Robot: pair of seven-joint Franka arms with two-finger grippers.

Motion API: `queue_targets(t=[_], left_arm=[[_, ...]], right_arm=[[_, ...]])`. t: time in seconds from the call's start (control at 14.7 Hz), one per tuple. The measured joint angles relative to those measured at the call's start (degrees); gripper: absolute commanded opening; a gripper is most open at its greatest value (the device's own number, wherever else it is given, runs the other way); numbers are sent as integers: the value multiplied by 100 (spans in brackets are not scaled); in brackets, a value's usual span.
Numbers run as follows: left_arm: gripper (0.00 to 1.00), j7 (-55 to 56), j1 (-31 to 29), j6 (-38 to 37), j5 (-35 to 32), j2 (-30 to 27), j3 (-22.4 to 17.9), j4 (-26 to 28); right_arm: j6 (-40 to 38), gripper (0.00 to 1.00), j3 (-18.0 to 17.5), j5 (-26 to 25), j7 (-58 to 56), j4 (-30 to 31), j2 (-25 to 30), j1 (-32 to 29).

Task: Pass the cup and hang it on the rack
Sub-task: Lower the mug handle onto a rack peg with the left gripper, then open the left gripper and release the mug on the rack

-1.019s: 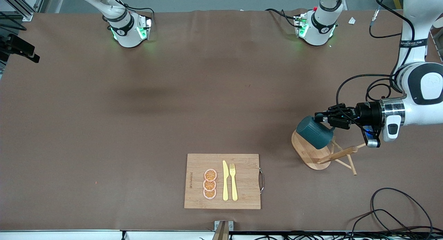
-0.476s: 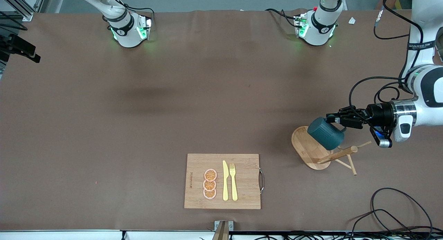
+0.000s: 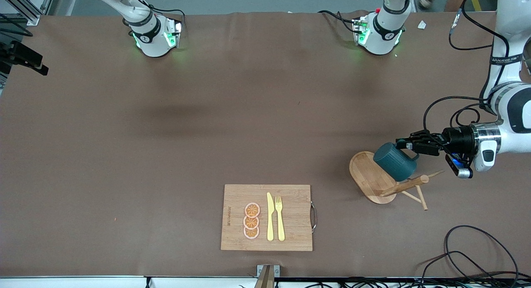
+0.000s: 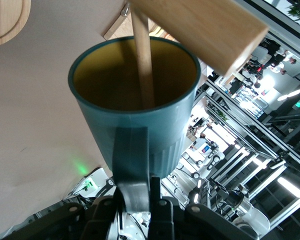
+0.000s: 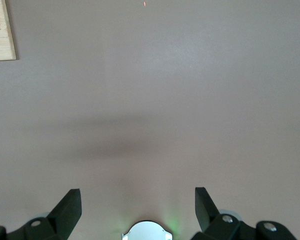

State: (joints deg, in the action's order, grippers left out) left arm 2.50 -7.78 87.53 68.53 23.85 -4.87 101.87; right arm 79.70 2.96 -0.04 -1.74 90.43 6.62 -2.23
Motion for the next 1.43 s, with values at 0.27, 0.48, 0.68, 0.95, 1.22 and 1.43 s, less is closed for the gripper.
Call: queue_targets(t=[0.27,0.48,0.68,0.95,1.22,1.43], left_arm=[[20,-227,-148,-102,132,154,0,-2],[46,-243,-165,-115,205,213,4,-17],[63,-243,-165,-122,233,214,8,-80],[100,-76,-166,-127,233,168,-5,-314],[100,971,-173,-138,-470,-189,-26,-891],[100,1736,-166,-315,-1252,-459,-12,-1579]], right_arm=[[0,100,0,0,0,0,0,0],[0,100,0,0,0,0,0,0],[0,100,0,0,0,0,0,0],[0,100,0,0,0,0,0,0],[7,100,4,-1,-123,0,0,0],[8,100,14,-7,-239,0,0,-1]])
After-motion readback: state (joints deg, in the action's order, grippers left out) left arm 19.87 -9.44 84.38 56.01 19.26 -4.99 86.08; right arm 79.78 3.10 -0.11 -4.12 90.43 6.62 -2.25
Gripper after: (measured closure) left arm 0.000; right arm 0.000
